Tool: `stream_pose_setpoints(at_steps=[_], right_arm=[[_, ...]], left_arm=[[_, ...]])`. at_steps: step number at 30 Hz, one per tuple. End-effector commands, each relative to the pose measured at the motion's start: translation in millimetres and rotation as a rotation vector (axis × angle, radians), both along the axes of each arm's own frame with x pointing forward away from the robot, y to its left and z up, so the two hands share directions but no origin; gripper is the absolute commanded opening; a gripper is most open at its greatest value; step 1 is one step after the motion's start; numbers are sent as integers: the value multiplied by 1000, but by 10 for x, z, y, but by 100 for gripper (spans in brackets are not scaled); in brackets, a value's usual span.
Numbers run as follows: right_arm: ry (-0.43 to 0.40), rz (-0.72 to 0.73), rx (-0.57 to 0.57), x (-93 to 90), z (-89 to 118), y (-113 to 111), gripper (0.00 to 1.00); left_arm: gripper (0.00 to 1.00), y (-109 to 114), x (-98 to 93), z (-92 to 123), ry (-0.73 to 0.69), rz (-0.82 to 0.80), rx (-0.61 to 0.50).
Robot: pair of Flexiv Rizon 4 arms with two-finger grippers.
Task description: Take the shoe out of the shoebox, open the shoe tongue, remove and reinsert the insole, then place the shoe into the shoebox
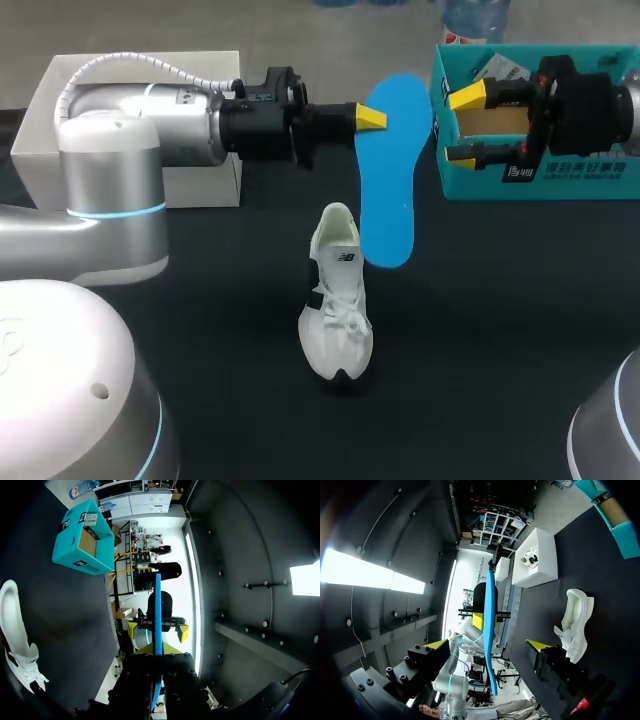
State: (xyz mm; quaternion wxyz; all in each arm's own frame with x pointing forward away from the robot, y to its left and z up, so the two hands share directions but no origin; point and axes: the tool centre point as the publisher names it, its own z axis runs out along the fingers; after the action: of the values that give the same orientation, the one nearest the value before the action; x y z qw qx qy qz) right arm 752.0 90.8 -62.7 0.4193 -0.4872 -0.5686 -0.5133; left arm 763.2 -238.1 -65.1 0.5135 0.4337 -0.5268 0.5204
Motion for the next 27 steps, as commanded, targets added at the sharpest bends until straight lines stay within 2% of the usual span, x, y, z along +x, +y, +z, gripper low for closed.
stream_pose_setpoints(at_steps=[1, 8, 13, 19, 27], right_arm=[[3, 6, 3, 56, -39, 116, 100], [-2, 1, 7, 58, -21, 141, 100], [18, -16, -29, -6, 20, 85, 100], [84, -59, -216, -135, 215, -52, 100], [106, -100, -435, -223, 518, -126, 100]], left_arm=[[0, -65, 8, -34, 5, -1, 0], [0, -113, 14, -45, 5, 8, -14], [0, -99, 21, -50, 8, 8, -14], [0, -82, 59, -106, 14, 24, -2], [0, -99, 94, -141, 29, 25, 6]])
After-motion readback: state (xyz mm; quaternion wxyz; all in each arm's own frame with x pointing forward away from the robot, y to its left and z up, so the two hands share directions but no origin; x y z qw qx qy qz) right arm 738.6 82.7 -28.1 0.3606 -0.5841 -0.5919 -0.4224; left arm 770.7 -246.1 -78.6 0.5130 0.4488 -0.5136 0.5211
